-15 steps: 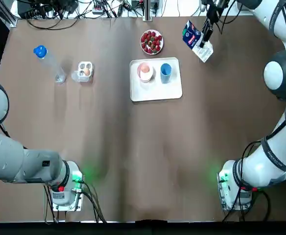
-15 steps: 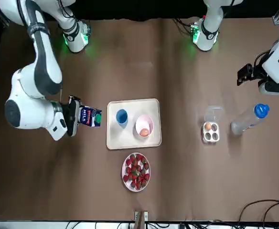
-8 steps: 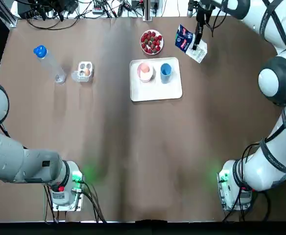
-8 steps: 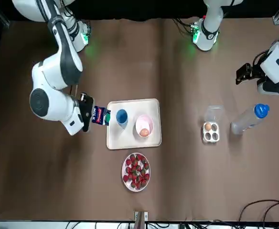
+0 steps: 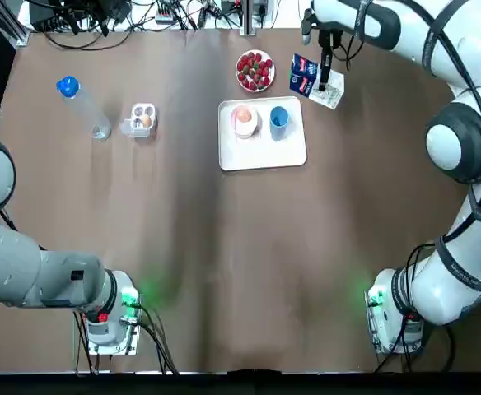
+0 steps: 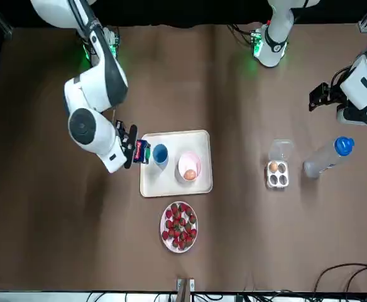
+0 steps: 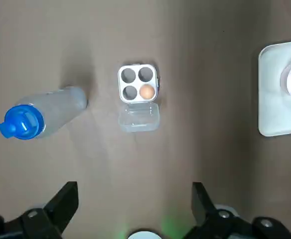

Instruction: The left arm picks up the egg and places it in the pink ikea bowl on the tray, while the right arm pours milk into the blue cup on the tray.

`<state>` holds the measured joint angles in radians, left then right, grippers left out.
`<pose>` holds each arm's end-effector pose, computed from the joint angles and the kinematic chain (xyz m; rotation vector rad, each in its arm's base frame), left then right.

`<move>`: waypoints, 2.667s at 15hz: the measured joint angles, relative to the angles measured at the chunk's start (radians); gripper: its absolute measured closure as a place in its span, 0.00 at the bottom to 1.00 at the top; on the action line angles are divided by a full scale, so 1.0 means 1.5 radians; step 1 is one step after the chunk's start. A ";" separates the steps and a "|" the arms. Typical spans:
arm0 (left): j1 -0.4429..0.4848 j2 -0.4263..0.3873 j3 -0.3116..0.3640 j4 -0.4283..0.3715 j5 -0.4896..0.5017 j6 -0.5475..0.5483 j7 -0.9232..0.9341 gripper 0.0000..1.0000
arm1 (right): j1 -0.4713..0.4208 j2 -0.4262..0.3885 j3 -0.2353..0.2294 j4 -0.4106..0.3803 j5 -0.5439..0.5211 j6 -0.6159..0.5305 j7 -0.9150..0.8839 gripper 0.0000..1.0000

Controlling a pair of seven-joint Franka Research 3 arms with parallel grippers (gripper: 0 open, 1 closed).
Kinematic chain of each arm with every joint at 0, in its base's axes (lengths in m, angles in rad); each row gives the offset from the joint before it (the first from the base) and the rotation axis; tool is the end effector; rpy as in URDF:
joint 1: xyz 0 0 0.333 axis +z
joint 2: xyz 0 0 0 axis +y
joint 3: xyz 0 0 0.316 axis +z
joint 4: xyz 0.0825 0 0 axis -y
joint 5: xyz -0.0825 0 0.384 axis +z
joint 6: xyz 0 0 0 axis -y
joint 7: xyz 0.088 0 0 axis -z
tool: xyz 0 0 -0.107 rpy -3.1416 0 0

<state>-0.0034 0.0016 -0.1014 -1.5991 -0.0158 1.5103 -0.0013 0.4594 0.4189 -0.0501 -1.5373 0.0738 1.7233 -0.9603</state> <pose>0.5441 -0.0590 0.6054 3.1230 -0.1621 -0.1426 0.5935 0.2694 0.3962 -2.3508 -1.8852 0.3174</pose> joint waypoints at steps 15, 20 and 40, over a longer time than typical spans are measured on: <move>0.002 0.000 -0.014 -0.002 0.000 -0.004 0.001 0.00 | 0.035 0.025 -0.001 -0.001 -0.042 0.001 0.045 0.33; 0.002 0.000 -0.014 -0.002 0.000 -0.004 0.001 0.00 | 0.015 0.025 -0.007 0.000 -0.036 0.001 0.025 0.33; 0.006 0.002 -0.009 -0.001 0.000 -0.004 -0.004 0.00 | -0.484 0.064 -0.015 -0.012 0.371 -0.106 -0.678 0.39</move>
<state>0.0055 0.0046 -0.1149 -1.6008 -0.0158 1.5042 -0.0072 -0.2665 0.5156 -0.0730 -1.5548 0.6303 1.5647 -1.9772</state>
